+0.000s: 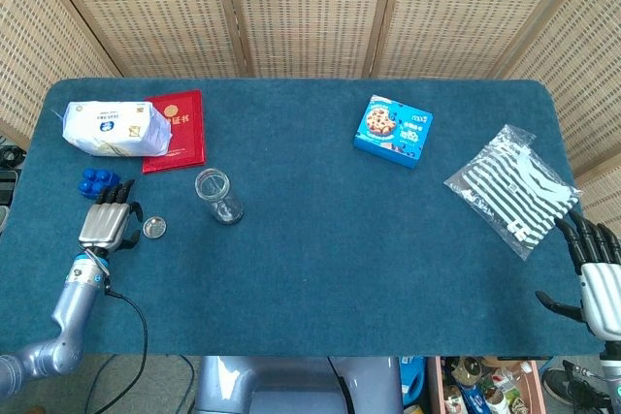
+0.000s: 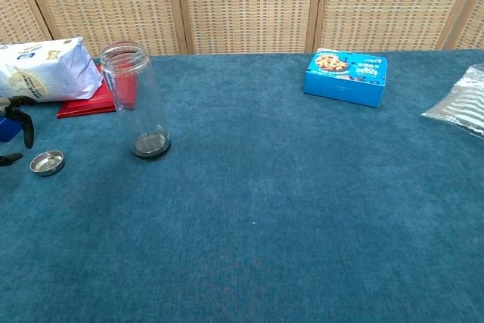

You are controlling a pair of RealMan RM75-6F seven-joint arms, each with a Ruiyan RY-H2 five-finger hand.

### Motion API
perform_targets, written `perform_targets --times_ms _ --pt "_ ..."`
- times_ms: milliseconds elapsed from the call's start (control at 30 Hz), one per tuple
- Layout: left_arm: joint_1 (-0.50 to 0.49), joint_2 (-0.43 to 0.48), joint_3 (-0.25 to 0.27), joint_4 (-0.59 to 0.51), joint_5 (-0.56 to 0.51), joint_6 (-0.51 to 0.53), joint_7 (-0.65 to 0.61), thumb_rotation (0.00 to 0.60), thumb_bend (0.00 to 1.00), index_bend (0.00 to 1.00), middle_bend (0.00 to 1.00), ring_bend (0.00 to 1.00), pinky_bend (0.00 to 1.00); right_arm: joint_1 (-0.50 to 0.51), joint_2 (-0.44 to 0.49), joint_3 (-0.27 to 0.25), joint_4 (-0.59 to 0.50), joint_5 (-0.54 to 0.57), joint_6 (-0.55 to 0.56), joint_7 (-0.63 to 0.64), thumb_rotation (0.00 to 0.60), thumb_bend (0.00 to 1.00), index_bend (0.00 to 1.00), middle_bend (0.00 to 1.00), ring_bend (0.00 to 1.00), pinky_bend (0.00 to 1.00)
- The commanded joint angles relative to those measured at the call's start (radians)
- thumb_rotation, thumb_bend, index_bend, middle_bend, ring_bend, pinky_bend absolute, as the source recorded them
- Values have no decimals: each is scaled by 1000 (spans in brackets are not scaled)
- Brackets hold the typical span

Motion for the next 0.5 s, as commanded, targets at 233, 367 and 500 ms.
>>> perform_targets --times_ms 233,367,500 --pt "-13 -34 6 47 10 -8 -25 600 413 479 0 0 0 1 1 0 2 5 -3 4 600 0 105 0 0 0" --pt "-17 -45 4 57 -5 -3 -11 600 414 479 0 0 0 3 0 0 3 7 -8 6 600 0 105 0 0 0" --pt "-22 -64 4 66 -12 3 -1 600 414 483 0 0 0 8 0 1 4 12 -17 9 600 0 105 0 0 0"
